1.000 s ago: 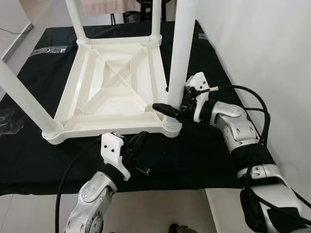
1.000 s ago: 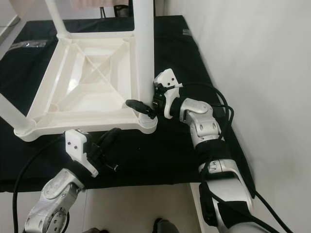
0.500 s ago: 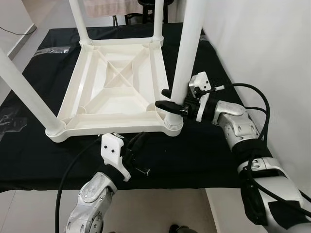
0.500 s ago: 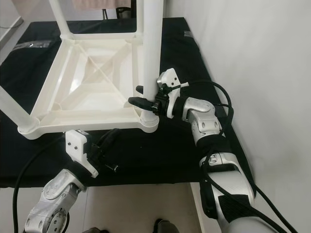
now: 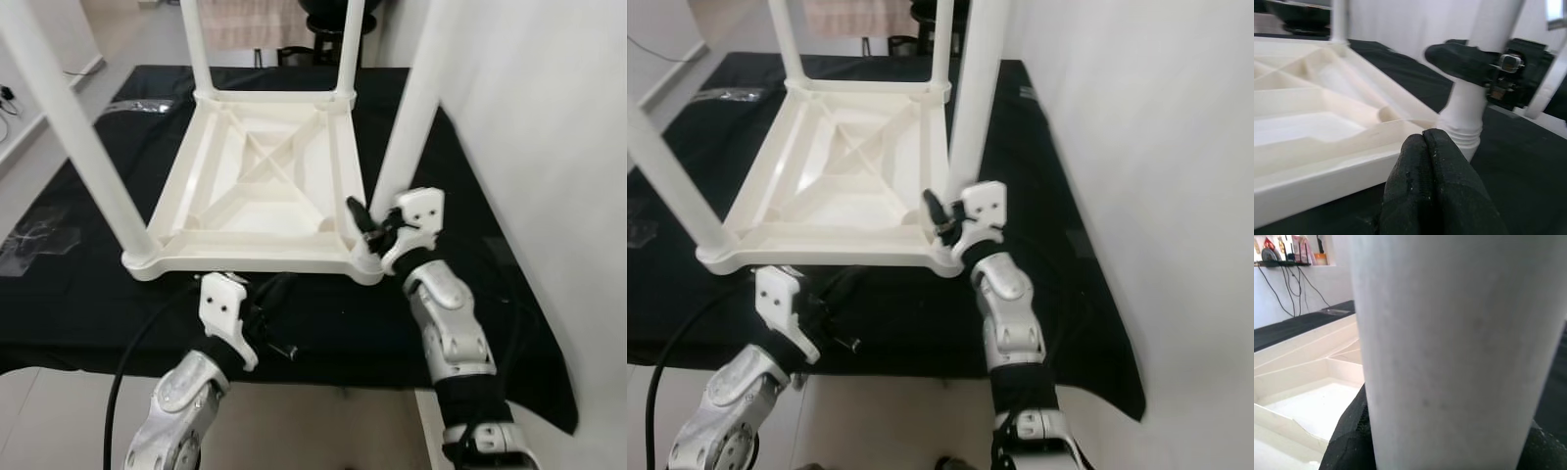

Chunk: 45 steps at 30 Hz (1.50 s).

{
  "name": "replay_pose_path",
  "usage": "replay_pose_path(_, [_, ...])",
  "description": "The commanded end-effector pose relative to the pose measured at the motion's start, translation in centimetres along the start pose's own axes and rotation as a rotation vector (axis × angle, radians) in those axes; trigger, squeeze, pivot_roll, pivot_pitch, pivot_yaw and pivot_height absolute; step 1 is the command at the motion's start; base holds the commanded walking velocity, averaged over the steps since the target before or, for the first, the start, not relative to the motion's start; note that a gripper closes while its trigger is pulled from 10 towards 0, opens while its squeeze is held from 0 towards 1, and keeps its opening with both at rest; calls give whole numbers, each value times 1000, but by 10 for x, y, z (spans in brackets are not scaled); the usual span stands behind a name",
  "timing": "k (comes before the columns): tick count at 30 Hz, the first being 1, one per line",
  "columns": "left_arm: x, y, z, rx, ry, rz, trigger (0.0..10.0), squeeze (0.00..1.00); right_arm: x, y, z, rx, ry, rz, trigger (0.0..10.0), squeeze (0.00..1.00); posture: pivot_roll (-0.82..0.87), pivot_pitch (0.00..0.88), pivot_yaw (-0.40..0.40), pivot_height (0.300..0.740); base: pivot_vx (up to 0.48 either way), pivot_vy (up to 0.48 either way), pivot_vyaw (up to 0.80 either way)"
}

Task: Building children table

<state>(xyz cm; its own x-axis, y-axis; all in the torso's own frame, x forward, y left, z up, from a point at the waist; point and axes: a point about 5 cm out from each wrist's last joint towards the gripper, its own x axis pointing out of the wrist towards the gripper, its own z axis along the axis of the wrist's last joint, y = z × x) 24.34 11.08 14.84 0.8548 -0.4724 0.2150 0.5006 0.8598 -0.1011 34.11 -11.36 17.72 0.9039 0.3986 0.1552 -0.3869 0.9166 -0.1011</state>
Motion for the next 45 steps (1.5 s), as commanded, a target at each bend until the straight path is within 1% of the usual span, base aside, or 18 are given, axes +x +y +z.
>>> replay_pose_path(1, [0,-1,-4,-13,22,-11,10000,0,-5,3,-33,28,160,29,0,0,28,158,-4,740,0,0,0])
replay_pose_path(4, [0,-2,-4,-13,22,-14,10000,0,-3,-1,-34,43,167,15,0,0,33,157,-8,740,0,0,0])
replay_pose_path(5, [0,-1,-4,-12,22,-13,10000,0,-1,-4,-34,32,172,2,1961,0,32,158,-8,740,0,0,0])
replay_pose_path(6, [1,-1,-4,-10,20,-11,10000,0,0,-2,-31,42,157,30,10000,0,31,161,-8,740,0,0,0])
replay_pose_path(7, [1,-1,-4,-8,20,-8,10000,0,1,1,-28,33,142,53,10000,416,32,162,-10,740,0,0,0])
replay_pose_path(8, [1,-1,-4,-8,19,-6,10000,0,1,4,-24,46,128,84,10000,1000,32,162,-10,740,0,0,0])
replay_pose_path(11, [1,-1,-3,-8,19,-7,10000,0,3,11,-10,68,62,213,10000,1000,31,162,-9,740,0,0,0])
replay_pose_path(14, [1,-1,-3,-10,19,-9,10000,0,3,13,0,50,17,269,10000,1000,28,162,-6,740,0,0,0])
replay_pose_path(17, [2,-1,-3,-12,20,-11,10000,0,7,6,5,4,10,314,10000,1000,30,161,-7,740,0,0,0])
replay_pose_path(18, [2,-1,-4,-13,20,-13,10000,0,11,2,13,6,-2,403,10000,0,43,159,-10,740,0,0,0])
replay_pose_path(20, [2,-2,-4,-13,21,-14,10000,0,14,-2,19,11,-12,467,10000,0,43,159,-10,740,0,0,0])
replay_pose_path(21, [2,-1,-4,-13,21,-14,10000,0,19,-7,31,22,-27,587,10000,0,49,158,-9,740,0,0,0])
replay_pose_path(28, [0,-2,-4,-2,26,-9,10000,0,24,-10,37,40,34,796,10000,0,60,158,-10,740,0,0,0])
replay_pose_path(31, [-1,-2,-4,-2,28,-10,10000,0,22,-11,35,34,62,832,10000,0,58,160,-8,740,0,0,0])
replay_pose_path(32, [-1,-3,-4,-1,29,-11,10000,0,22,-12,34,46,69,850,5843,0,58,161,-11,740,0,0,0])
replay_pose_path(34, [-1,-3,-4,-1,29,-12,10000,0,22,-13,34,57,73,863,5843,0,58,161,-11,740,0,0,0])
replay_pose_path(35, [-1,-3,-4,1,31,-15,10000,0,22,-16,33,76,73,869,0,0,62,166,-8,740,0,0,0])
replay_pose_path(45, [-3,-4,-3,17,43,-24,10000,0,19,-28,22,115,109,869,0,0,71,171,-3,740,0,0,0])
